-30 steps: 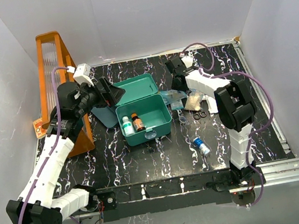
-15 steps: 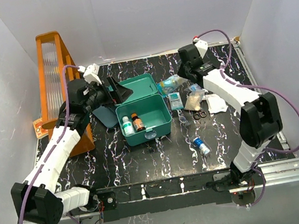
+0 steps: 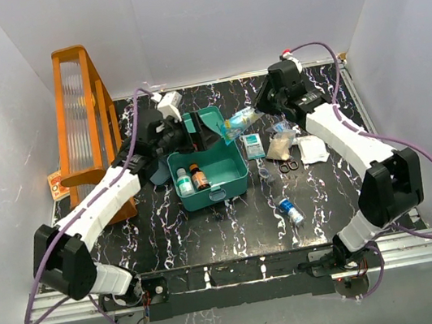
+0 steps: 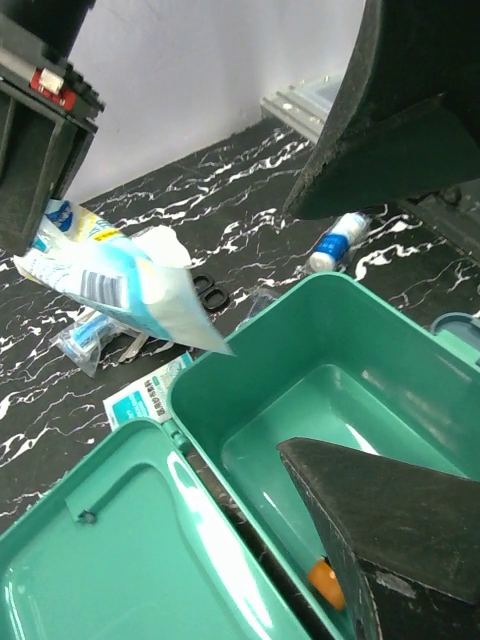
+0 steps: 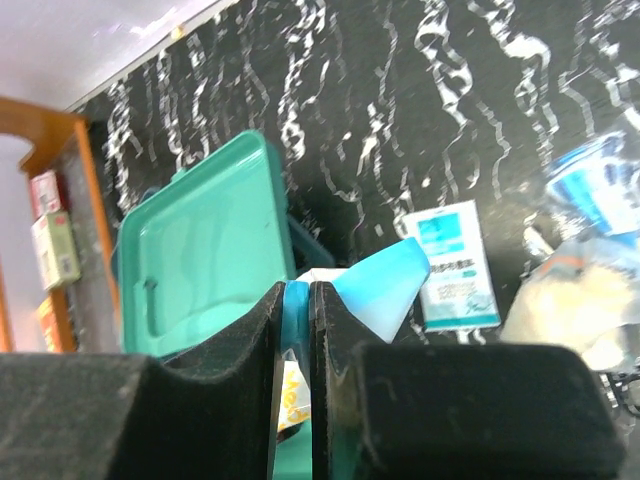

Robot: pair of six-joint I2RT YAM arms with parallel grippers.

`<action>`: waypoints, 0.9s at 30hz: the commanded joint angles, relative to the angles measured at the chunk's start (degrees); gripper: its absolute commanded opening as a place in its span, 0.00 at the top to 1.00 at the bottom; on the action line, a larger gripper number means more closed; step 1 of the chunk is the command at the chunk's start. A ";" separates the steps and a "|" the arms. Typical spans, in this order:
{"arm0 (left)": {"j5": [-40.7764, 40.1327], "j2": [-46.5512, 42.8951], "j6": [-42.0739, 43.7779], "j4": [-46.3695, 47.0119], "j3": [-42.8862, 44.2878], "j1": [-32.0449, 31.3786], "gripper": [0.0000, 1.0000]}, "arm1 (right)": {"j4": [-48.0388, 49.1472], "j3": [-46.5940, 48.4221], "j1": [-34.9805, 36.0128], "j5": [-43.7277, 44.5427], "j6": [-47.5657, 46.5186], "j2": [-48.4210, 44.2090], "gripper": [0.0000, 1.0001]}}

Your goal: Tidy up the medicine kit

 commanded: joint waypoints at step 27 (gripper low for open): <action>-7.90 1.21 12.92 37.16 -13.22 -10.43 0.32 | 9.18 -9.93 0.39 -24.36 22.80 -7.69 0.83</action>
